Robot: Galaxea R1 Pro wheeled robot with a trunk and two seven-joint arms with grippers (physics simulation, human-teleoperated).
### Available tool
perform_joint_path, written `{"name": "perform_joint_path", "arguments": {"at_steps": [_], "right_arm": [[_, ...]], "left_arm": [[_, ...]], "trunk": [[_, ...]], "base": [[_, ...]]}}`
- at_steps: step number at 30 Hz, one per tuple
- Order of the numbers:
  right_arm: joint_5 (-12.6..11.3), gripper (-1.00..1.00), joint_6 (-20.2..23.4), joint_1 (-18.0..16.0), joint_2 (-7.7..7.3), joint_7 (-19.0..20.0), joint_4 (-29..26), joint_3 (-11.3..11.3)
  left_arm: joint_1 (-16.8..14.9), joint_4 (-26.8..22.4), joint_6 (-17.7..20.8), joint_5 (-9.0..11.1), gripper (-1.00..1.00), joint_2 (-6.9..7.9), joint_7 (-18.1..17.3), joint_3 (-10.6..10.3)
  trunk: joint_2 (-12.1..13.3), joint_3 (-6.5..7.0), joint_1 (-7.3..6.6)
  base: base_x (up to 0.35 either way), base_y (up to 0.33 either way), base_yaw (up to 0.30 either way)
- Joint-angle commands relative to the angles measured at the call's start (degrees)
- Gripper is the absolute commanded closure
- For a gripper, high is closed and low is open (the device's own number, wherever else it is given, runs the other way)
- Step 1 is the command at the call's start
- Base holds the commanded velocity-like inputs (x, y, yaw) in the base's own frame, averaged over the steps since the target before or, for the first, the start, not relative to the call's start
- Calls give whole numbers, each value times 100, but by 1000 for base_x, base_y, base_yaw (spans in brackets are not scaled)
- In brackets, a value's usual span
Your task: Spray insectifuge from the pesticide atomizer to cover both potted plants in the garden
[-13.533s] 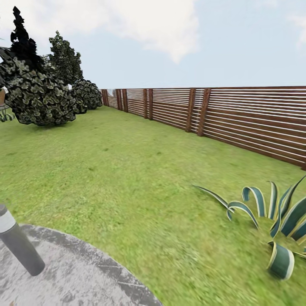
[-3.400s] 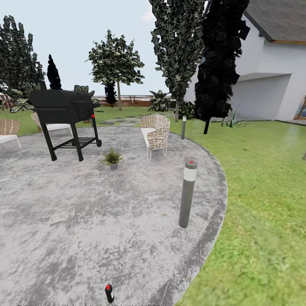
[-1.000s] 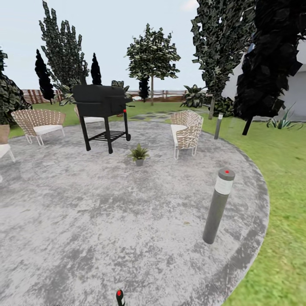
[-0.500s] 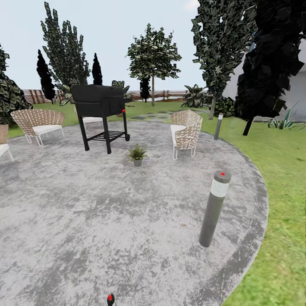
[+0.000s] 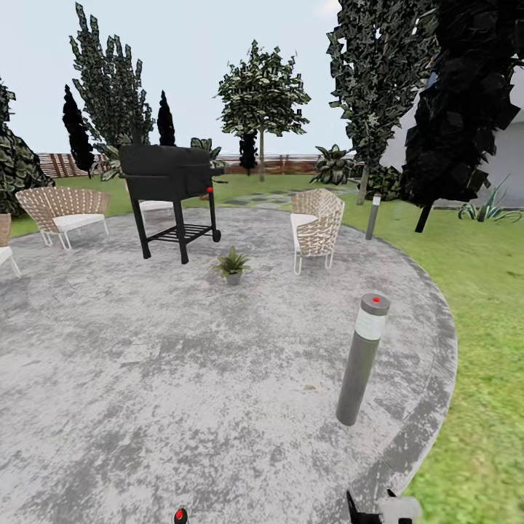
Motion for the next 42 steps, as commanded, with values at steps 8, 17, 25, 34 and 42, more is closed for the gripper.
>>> {"name": "perform_joint_path", "arguments": {"at_steps": [8,17,25,34,42], "right_arm": [[-7,-100,651,-866,6,19,-148,5],[1,-100,843,-1218,-11,44,-228,22],[12,-100,844,-1236,-19,38,-261,32],[13,-100,839,-1237,-20,31,-269,39],[10,-100,837,-1237,-12,21,-280,40]], "left_arm": [[-1009,-136,100,-352,-100,-7,-16,-22],[-1427,-68,348,-795,-100,-125,-52,-119],[-1453,332,317,-818,-100,-196,-66,-157],[-1427,374,211,-786,-100,-207,-63,-139],[-1428,377,181,-777,-100,-205,-63,-105]], "trunk": [[-2,-6,-1],[-2,-6,-1],[-2,-6,-1],[-2,-6,-1],[-2,-6,-1]], "base": [[0,0,0],[0,0,0],[13,-35,0],[28,-97,0],[1,-5,0]]}}
